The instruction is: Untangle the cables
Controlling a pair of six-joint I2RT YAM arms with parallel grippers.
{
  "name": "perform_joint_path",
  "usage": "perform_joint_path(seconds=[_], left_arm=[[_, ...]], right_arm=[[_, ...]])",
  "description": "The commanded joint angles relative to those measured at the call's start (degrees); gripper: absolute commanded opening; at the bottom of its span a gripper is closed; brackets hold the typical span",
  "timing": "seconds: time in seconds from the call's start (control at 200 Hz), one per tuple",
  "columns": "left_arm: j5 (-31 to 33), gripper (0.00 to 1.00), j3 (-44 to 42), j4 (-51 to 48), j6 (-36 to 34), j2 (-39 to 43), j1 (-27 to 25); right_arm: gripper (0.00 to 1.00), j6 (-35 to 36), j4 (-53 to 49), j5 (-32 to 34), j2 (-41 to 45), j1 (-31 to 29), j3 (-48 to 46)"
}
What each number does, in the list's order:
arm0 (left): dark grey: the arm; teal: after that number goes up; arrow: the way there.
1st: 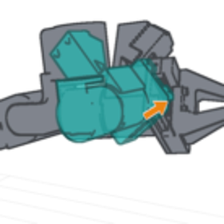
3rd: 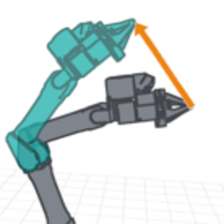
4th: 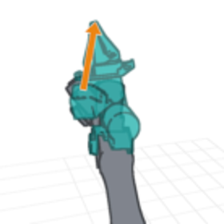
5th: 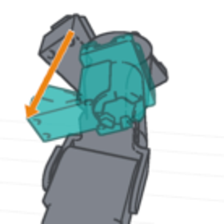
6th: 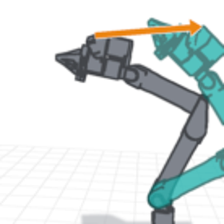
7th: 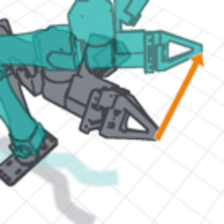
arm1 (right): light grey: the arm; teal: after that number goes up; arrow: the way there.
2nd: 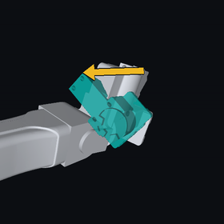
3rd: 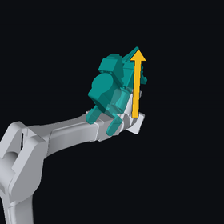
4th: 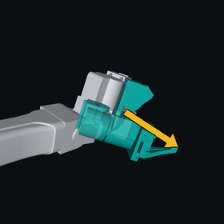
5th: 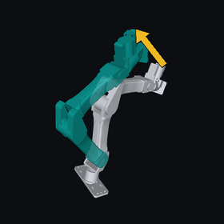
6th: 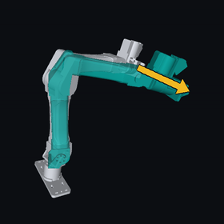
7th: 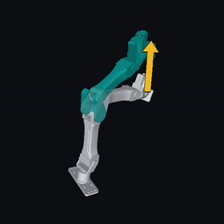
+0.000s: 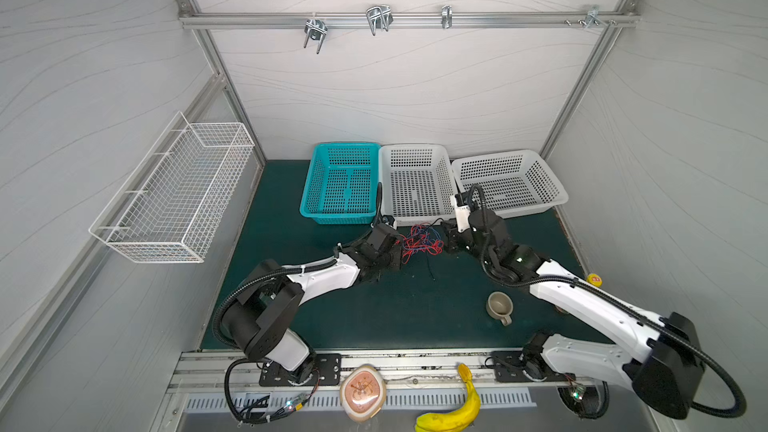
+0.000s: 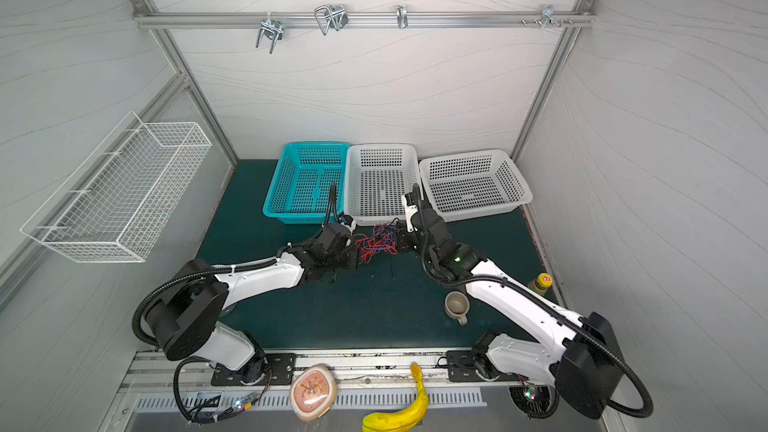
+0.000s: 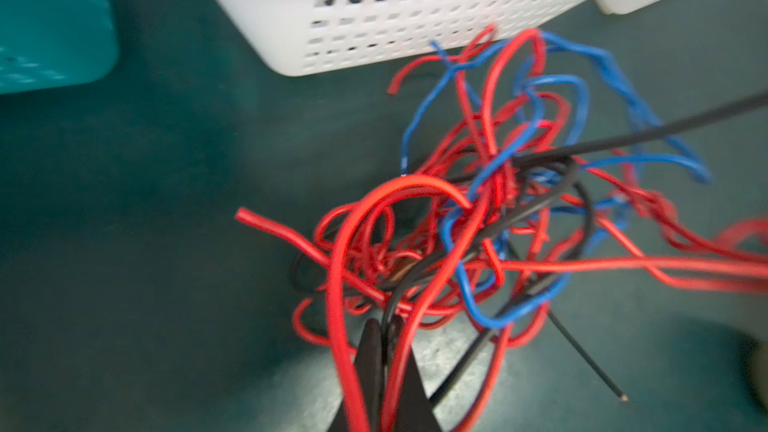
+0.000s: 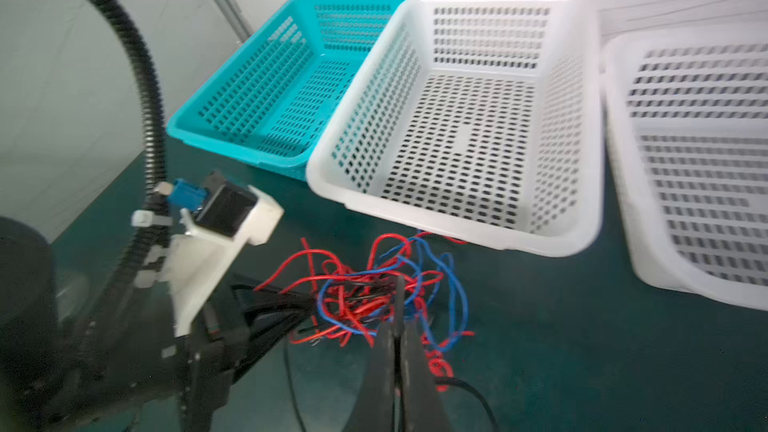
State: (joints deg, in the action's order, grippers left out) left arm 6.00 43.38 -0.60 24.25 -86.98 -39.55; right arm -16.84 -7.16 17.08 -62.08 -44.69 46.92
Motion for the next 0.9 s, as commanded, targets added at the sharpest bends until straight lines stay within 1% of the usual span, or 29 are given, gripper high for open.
perform_joint_path(seconds=[0.0,0.16,0.25,0.375,0.45,0.545,0.65,0.895], left_arm=[[7.92,0.00,0.66,-4.72,0.54,2.22,-0.10],[13.06,0.00,0.48,-8.24,1.15,4.17,-0.09],[15.09,0.00,0.23,-9.13,1.20,5.27,-0.09],[19.56,0.00,0.05,-11.18,1.64,6.59,-0.07],[22.86,0.00,-0.05,-13.15,2.22,7.34,-0.08],[27.43,0.00,0.06,-16.36,3.22,8.29,0.03],[31.06,0.00,0.05,-19.57,4.54,9.18,0.68],[32.37,0.00,-1.72,-22.01,7.38,11.95,3.85]], right_arm=[[0.00,1.73,-3.04,11.87,5.69,1.01,-1.23],[0.00,-1.06,-8.98,16.12,12.69,6.19,-3.58],[0.00,-3.06,-11.80,16.62,16.83,9.68,-5.02],[0.00,-3.66,-13.89,17.39,22.18,12.45,-7.11],[0.00,-3.66,-15.76,19.59,24.34,13.32,-7.48],[0.00,-3.90,-18.62,22.27,25.97,14.23,-7.35],[0.00,-3.90,-20.64,24.16,26.83,15.23,-7.17],[0.00,-2.95,-21.60,24.85,25.90,15.82,-6.38]])
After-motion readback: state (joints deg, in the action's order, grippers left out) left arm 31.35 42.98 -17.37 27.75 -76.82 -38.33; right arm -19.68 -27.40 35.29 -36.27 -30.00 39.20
